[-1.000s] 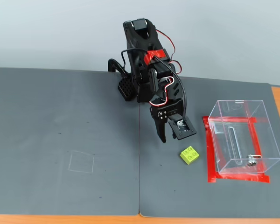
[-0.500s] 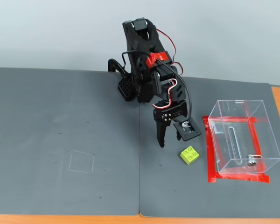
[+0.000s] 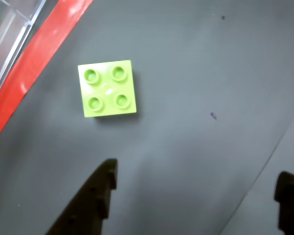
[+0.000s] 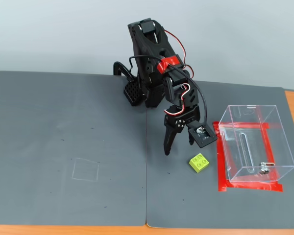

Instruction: Pick the green lego block and place it into the transparent box

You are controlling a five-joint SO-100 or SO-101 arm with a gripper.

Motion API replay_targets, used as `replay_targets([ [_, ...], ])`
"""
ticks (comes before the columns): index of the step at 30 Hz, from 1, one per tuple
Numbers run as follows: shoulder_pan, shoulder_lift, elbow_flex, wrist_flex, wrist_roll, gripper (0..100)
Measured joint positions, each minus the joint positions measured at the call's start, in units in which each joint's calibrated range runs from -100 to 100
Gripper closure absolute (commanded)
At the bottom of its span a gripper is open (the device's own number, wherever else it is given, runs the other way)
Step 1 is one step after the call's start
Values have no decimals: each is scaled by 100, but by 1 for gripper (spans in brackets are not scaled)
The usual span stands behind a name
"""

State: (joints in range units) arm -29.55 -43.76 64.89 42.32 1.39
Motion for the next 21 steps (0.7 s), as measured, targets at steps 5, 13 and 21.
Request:
replay_targets([
  [5, -44, 0, 0, 0, -15, 64],
  [13, -44, 17, 180, -685, -20, 64],
  [21, -37, 671, 171, -815, -29, 64],
])
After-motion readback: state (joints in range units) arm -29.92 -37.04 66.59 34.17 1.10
